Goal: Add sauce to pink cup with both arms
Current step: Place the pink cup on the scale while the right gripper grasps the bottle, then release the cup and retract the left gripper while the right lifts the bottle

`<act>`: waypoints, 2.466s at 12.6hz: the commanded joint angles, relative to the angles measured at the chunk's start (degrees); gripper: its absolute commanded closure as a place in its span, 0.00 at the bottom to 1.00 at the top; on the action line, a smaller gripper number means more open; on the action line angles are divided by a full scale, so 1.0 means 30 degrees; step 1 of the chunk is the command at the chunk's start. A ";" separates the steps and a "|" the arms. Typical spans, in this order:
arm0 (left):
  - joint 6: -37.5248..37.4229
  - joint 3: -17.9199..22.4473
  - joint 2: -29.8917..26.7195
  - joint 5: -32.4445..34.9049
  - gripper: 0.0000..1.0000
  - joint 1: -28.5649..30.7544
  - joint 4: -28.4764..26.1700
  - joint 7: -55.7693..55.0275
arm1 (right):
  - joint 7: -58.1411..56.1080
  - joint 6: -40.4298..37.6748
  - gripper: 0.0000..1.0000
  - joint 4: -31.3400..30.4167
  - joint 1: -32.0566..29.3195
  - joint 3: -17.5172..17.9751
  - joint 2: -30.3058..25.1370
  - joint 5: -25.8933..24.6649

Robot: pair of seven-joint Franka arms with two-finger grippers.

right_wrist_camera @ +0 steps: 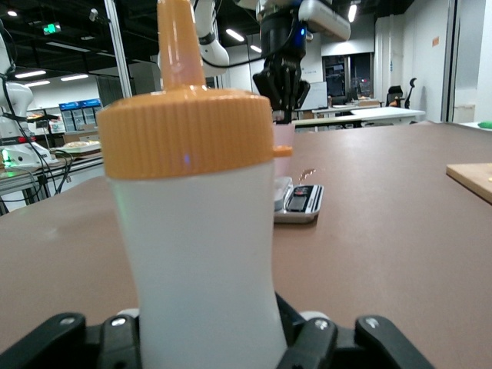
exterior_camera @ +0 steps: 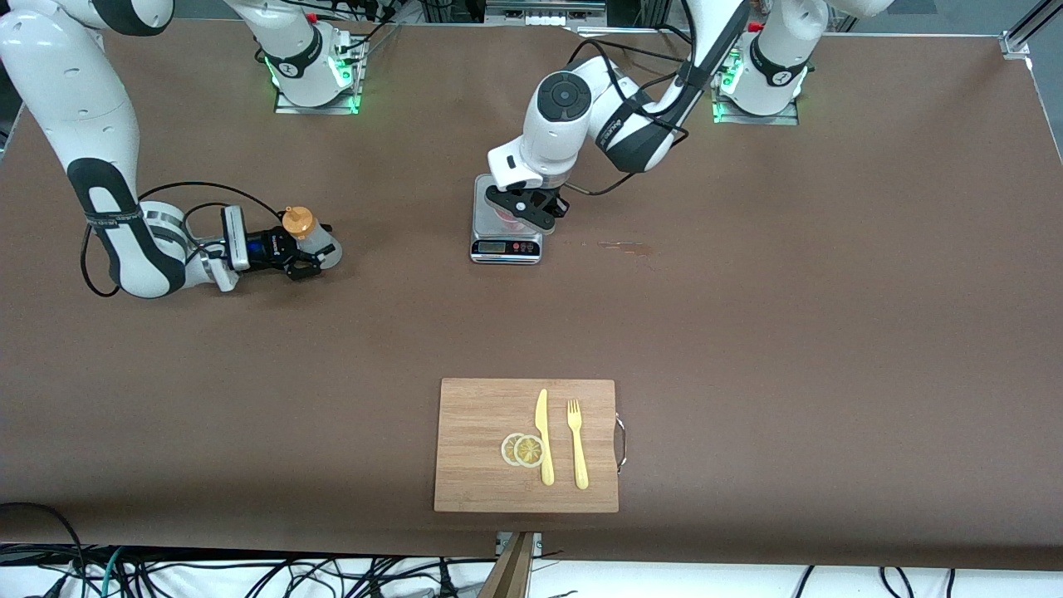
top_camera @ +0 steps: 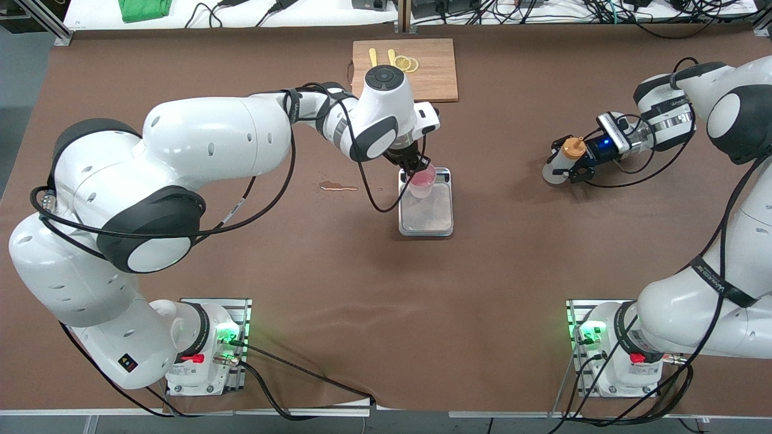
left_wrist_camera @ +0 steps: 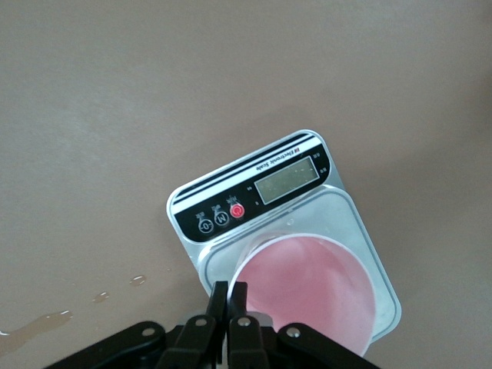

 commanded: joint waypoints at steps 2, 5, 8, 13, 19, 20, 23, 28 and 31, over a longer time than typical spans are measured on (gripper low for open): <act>0.0125 0.0283 0.0340 0.0250 1.00 -0.0558 0.0303 -0.0199 | 0.0066 -0.1082 0.69 0.0933 -0.0060 -0.0042 -0.0388 0.0055; 0.0476 0.0283 0.0604 0.0252 0.88 -0.0558 0.0332 -0.0199 | 0.3136 -0.0413 0.68 0.1493 -0.0031 -0.0043 -0.2286 -0.1581; 0.0273 0.0371 0.0372 -0.0039 0.00 -0.0296 0.0449 -0.0286 | 0.6067 0.1224 0.68 0.1465 0.0553 -0.0043 -0.4309 -0.3017; -0.5779 0.0488 -0.2672 -0.1976 0.00 0.1780 0.1820 -0.0931 | 1.1081 0.3921 0.67 0.1289 0.2514 -0.0014 -0.6099 -0.5071; -1.0387 0.2769 -0.4664 -0.0246 0.00 0.5323 0.4111 -0.0785 | 1.7022 0.6942 0.67 0.0996 0.6234 -0.0101 -0.8502 -0.8932; -1.1089 0.3296 -0.5104 -0.0246 0.00 0.6056 0.4518 -0.0785 | 1.8253 0.7118 0.67 0.1025 0.6674 -0.0072 -0.8737 -0.9753; -1.4161 0.3711 -0.5255 -0.0187 0.00 0.8808 0.6625 -0.0611 | 2.0808 0.7616 0.67 0.0618 0.8080 0.0016 -0.9441 -1.0903; -1.7449 0.3653 -0.5284 -0.0099 0.00 1.2882 0.8241 0.4983 | 2.7159 0.9226 0.65 -0.0177 1.1595 0.0659 -1.0585 -1.4149; -1.8474 0.3653 -0.5313 0.0714 0.00 1.4031 0.8388 0.7643 | 3.0558 0.9551 0.64 -0.0147 1.3411 0.1185 -1.0527 -1.5907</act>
